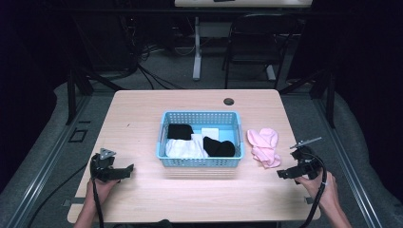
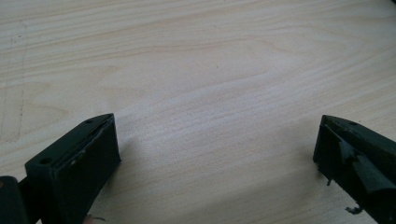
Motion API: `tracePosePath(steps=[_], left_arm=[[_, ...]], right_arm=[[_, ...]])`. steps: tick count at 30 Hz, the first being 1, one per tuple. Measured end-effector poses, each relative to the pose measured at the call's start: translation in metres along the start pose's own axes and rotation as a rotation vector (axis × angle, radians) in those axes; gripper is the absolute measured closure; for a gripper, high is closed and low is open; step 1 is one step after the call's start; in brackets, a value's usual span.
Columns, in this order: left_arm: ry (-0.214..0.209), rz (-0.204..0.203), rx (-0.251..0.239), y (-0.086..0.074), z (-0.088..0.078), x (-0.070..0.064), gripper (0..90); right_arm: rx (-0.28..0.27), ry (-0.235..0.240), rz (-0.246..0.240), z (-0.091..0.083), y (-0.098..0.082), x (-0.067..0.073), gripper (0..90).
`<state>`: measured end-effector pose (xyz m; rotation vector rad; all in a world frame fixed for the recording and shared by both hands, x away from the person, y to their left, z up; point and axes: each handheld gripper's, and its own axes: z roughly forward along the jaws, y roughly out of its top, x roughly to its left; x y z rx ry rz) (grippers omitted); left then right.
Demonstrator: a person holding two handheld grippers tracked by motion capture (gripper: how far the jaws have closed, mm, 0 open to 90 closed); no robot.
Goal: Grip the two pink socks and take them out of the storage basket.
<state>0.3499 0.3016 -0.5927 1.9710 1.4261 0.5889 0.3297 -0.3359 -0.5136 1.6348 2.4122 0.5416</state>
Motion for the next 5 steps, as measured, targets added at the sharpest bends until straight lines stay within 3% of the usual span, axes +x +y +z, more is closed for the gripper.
tracePosePath(steps=[5], left_arm=[[-0.003,0.001,-0.001,0.0001,0.0002,0.0001,0.3]], right_arm=[[0.045,0.006,0.028,0.0075,-0.0017,-0.0067,3.5]])
